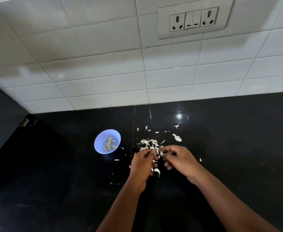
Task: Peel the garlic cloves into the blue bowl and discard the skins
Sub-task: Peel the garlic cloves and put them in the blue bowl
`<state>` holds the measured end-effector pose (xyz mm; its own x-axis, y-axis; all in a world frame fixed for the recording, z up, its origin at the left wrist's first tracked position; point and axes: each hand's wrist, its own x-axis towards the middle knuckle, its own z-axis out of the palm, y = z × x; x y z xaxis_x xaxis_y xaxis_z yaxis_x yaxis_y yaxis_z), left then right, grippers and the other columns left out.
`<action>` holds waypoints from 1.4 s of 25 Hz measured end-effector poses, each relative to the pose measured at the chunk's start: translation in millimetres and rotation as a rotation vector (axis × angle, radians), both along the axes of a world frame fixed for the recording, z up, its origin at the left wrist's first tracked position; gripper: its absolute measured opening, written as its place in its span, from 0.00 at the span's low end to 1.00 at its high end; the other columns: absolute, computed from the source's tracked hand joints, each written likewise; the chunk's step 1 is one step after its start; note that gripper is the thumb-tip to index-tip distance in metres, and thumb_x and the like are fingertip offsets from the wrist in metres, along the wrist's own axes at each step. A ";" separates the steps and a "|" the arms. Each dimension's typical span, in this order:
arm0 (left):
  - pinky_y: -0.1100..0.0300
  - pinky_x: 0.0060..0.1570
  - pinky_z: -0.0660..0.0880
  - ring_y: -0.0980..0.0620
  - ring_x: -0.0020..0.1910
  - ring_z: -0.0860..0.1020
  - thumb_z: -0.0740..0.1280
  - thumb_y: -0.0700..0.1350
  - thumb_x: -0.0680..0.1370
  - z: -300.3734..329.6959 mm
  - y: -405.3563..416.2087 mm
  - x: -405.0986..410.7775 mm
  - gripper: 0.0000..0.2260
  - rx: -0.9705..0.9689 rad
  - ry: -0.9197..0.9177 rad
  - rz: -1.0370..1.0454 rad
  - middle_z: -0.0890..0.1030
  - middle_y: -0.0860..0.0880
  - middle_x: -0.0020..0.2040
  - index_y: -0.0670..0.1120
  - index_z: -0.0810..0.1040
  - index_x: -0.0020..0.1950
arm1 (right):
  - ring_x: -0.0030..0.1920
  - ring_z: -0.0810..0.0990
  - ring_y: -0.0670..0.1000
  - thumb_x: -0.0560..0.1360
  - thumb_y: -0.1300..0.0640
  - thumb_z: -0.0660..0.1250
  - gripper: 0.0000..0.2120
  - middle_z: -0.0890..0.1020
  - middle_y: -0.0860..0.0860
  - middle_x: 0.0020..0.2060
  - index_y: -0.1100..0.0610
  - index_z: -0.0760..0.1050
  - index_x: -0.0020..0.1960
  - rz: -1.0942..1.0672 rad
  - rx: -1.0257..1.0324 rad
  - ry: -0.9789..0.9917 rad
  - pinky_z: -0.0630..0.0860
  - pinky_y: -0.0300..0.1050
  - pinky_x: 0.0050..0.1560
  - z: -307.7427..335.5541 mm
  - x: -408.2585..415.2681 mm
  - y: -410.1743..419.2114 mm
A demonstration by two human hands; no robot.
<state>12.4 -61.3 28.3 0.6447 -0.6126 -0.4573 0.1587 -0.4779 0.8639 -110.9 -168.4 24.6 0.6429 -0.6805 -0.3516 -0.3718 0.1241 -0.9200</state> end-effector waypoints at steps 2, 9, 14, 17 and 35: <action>0.63 0.31 0.71 0.57 0.37 0.81 0.69 0.47 0.83 1.6 -2.8 -5.9 0.06 -0.048 0.121 0.014 0.87 0.50 0.44 0.47 0.85 0.53 | 0.35 0.82 0.47 0.81 0.66 0.66 0.10 0.86 0.53 0.39 0.58 0.84 0.57 -0.013 0.188 -0.105 0.81 0.42 0.38 5.1 3.3 -3.2; 0.61 0.31 0.69 0.57 0.34 0.79 0.75 0.42 0.79 6.7 -12.2 -3.6 0.05 -0.146 0.265 0.137 0.84 0.48 0.40 0.42 0.84 0.53 | 0.41 0.86 0.51 0.80 0.63 0.72 0.06 0.87 0.58 0.41 0.62 0.85 0.55 -0.068 0.322 -0.237 0.83 0.42 0.44 7.1 6.2 -14.5; 0.61 0.30 0.68 0.56 0.33 0.78 0.73 0.44 0.81 5.0 -12.7 5.7 0.04 -0.116 0.185 0.218 0.84 0.49 0.41 0.44 0.83 0.52 | 0.39 0.87 0.52 0.79 0.65 0.73 0.02 0.87 0.59 0.42 0.63 0.84 0.50 -0.005 0.074 -0.065 0.85 0.44 0.42 15.5 23.7 -35.0; 0.63 0.29 0.67 0.56 0.33 0.77 0.70 0.45 0.82 0.5 -6.2 23.3 0.04 -0.103 0.145 0.214 0.84 0.50 0.41 0.45 0.81 0.54 | 0.41 0.89 0.53 0.78 0.66 0.72 0.02 0.88 0.57 0.40 0.62 0.84 0.47 0.100 -0.126 0.083 0.85 0.44 0.42 34.2 59.3 -61.7; 0.62 0.31 0.67 0.55 0.37 0.79 0.72 0.48 0.82 3.7 -33.9 71.1 0.06 -0.206 0.421 0.055 0.86 0.50 0.42 0.46 0.85 0.50 | 0.35 0.82 0.48 0.83 0.64 0.66 0.08 0.85 0.55 0.40 0.64 0.83 0.56 -0.106 0.308 -0.243 0.80 0.38 0.35 14.3 78.3 -31.1</action>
